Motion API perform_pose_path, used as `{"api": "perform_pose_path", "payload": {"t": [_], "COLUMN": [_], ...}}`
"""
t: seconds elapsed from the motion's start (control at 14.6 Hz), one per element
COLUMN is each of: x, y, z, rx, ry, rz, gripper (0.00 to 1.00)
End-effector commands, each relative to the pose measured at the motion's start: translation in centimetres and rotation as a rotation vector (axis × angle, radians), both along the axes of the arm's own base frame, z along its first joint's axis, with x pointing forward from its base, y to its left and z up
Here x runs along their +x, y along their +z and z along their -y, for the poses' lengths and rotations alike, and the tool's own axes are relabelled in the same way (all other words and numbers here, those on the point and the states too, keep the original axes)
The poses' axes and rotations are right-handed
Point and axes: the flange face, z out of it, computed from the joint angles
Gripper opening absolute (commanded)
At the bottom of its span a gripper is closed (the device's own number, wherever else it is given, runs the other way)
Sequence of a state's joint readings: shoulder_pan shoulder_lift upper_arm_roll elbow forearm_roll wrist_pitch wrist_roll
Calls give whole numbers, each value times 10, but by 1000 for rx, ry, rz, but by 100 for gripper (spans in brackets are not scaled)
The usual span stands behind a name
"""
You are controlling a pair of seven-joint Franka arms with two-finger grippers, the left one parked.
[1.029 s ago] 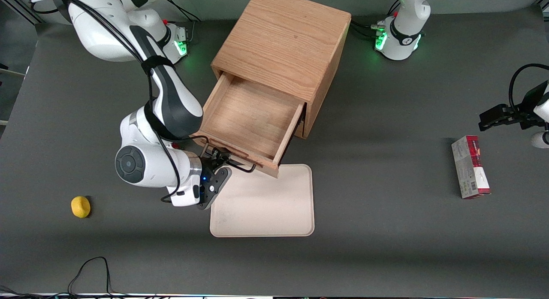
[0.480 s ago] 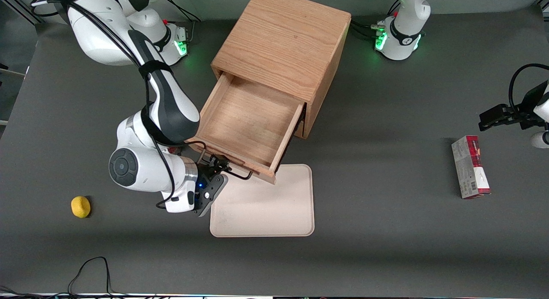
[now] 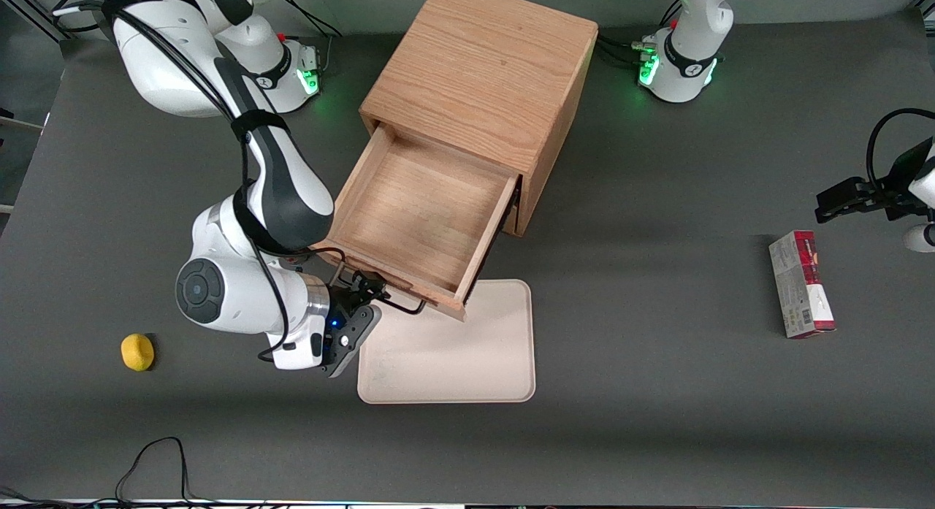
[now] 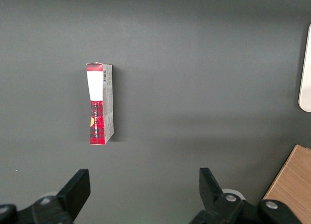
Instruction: Open upper drawer
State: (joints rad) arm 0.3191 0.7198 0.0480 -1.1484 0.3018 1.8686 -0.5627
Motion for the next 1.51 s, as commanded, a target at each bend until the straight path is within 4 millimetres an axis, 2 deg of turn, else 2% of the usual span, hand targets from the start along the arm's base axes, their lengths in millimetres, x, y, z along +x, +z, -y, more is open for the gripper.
{"api": "perform_pose_path", "payload": {"t": [0.0,0.55,0.69,0.89,1.1,1.17,1.24,1.3,1.44], "x": [12,15,15,13,8,9,1,-15,-43], "y": [5,33,43,64,94,103,106,108,116], "z": [8,9,15,35,75,90,94,97,118], "rx": [9,21,22,13,-18,-80,-137,-184,-232], "ry": [-2,-3,-5,-3,-44,-70,-45,-35,-125], "rz": [26,60,59,18,-16,7,-1,-38,-52], "gripper": [100,100,100,100,100,100,100,100,100]}}
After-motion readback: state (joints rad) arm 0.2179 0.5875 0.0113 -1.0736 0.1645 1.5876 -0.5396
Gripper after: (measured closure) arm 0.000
